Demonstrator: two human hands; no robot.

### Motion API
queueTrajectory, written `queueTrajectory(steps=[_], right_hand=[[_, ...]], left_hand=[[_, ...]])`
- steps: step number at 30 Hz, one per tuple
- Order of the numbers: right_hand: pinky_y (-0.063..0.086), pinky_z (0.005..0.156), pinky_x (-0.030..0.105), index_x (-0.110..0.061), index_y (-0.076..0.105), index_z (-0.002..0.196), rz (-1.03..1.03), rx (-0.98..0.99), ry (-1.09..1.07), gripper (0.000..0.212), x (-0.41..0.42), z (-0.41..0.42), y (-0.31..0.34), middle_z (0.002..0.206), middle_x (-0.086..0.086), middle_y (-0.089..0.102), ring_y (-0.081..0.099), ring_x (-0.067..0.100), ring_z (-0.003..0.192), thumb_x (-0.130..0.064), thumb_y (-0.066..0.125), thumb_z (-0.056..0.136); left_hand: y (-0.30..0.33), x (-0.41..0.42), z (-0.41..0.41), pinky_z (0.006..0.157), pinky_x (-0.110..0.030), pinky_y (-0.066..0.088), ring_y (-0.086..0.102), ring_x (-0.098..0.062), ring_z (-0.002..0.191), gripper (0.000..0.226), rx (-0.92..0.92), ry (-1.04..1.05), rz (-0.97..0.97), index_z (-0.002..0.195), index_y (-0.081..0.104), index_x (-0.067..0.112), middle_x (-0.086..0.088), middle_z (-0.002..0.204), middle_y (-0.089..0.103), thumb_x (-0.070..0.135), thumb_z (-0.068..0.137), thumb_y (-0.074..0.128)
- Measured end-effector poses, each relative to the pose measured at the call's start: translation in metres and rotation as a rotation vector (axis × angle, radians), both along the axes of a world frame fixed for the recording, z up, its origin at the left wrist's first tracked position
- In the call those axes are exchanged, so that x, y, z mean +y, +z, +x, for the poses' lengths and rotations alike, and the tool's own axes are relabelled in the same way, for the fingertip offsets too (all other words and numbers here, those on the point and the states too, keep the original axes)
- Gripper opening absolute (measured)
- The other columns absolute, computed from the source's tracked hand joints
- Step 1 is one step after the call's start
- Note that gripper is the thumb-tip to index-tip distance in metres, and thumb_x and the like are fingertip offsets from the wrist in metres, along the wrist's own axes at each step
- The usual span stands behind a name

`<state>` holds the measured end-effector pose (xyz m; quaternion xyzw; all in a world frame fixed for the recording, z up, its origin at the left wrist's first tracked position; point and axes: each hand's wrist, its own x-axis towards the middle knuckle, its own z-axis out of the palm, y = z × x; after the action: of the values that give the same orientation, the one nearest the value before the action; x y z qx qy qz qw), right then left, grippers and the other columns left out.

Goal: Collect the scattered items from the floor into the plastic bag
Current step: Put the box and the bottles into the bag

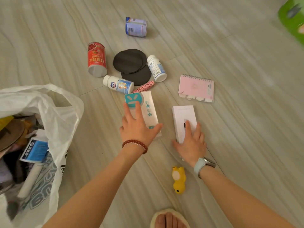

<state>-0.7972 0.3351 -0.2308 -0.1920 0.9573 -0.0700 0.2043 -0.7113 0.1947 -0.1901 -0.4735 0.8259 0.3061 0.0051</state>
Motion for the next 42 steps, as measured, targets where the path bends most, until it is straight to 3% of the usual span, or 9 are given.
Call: queueTrajectory(steps=[6, 13, 19, 22, 27, 31, 34, 38, 42], right_hand=[[0.03, 0.1, 0.038, -0.03, 0.022, 0.14, -0.251, -0.039, -0.072, 0.071, 0.0, -0.007, 0.005, 0.133, 0.011, 0.032, 0.03, 0.032, 0.117, -0.035, 0.058, 0.079], [0.034, 0.104, 0.035, -0.019, 0.036, 0.136, -0.775, -0.068, -0.054, 0.061, -0.031, 0.0, 0.043, 0.129, 0.003, 0.046, 0.036, 0.019, 0.123, -0.026, 0.062, 0.081], [0.025, 0.089, -0.005, -0.018, 0.039, 0.133, -0.986, -0.132, 0.078, 0.065, -0.078, 0.041, 0.077, 0.125, -0.008, 0.042, 0.037, 0.005, 0.117, -0.036, 0.057, 0.074], [0.024, 0.089, -0.007, -0.016, 0.039, 0.132, -1.062, -0.197, 0.172, 0.069, -0.101, 0.069, 0.091, 0.126, -0.008, 0.041, 0.037, 0.001, 0.116, -0.044, 0.053, 0.07], [0.023, 0.095, -0.003, -0.017, 0.037, 0.133, -1.058, -0.242, 0.349, 0.069, -0.129, 0.117, 0.098, 0.132, -0.005, 0.039, 0.035, -0.002, 0.119, -0.044, 0.052, 0.072], [0.025, 0.103, 0.007, -0.016, 0.037, 0.135, -0.991, -0.244, 0.466, 0.071, -0.139, 0.143, 0.103, 0.139, 0.003, 0.037, 0.034, 0.008, 0.128, -0.047, 0.051, 0.072], [0.025, 0.107, 0.021, -0.017, 0.036, 0.135, -0.922, -0.223, 0.529, 0.073, -0.143, 0.154, 0.109, 0.144, 0.008, 0.032, 0.028, 0.015, 0.134, -0.049, 0.05, 0.071], [0.026, 0.104, 0.022, -0.019, 0.037, 0.135, -0.802, -0.173, 0.574, 0.068, -0.148, 0.162, 0.115, 0.144, 0.004, 0.024, 0.025, 0.004, 0.128, -0.043, 0.06, 0.075], [0.031, 0.104, 0.027, -0.022, 0.039, 0.134, -0.698, -0.152, 0.648, 0.062, -0.153, 0.171, 0.123, 0.143, 0.0, 0.025, 0.036, 0.017, 0.127, -0.033, 0.065, 0.079]], left_hand=[[0.003, -0.007, -0.023, 0.095, -0.049, 0.039, 0.03, -0.041, 0.124, 0.099, -0.102, 0.062, 0.086, 0.142, -0.002, 0.034, -0.012, 0.151, -0.019, 0.053, 0.07, 0.063], [0.036, -0.044, 0.025, 0.091, -0.042, 0.044, 0.038, -0.032, 0.12, 0.083, -0.116, -0.205, 0.049, 0.137, 0.023, 0.038, -0.008, 0.143, 0.021, 0.046, 0.067, 0.066], [0.107, -0.073, 0.094, 0.096, -0.036, 0.043, 0.04, -0.026, 0.123, 0.087, -0.096, -0.36, -0.047, 0.134, 0.024, 0.049, 0.001, 0.147, 0.016, 0.053, 0.056, 0.062], [0.134, -0.085, 0.15, 0.094, -0.031, 0.045, 0.044, -0.02, 0.12, 0.088, -0.081, -0.292, -0.05, 0.132, 0.025, 0.053, 0.005, 0.148, 0.016, 0.055, 0.049, 0.055], [0.143, -0.105, 0.244, 0.096, -0.037, 0.047, 0.039, -0.019, 0.128, 0.092, -0.157, -0.072, -0.002, 0.13, 0.029, 0.054, 0.003, 0.149, 0.023, 0.065, 0.04, 0.044], [0.128, -0.124, 0.277, 0.09, -0.038, 0.05, 0.047, -0.023, 0.121, 0.079, -0.258, 0.046, 0.01, 0.133, 0.03, 0.046, -0.003, 0.148, 0.026, 0.055, 0.06, 0.059], [0.109, -0.143, 0.274, 0.095, -0.039, 0.044, 0.042, -0.027, 0.125, 0.075, -0.302, 0.061, -0.099, 0.136, 0.03, 0.042, -0.003, 0.15, 0.021, 0.051, 0.069, 0.064], [0.082, -0.156, 0.26, 0.104, -0.043, 0.032, 0.029, -0.033, 0.132, 0.062, -0.356, -0.059, -0.25, 0.134, 0.036, 0.033, -0.004, 0.151, 0.02, 0.051, 0.078, 0.055], [0.064, -0.17, 0.258, 0.107, -0.043, 0.022, 0.029, -0.026, 0.133, 0.04, -0.366, -0.075, -0.488, 0.122, 0.053, 0.023, -0.004, 0.138, 0.045, 0.045, 0.089, 0.044]])
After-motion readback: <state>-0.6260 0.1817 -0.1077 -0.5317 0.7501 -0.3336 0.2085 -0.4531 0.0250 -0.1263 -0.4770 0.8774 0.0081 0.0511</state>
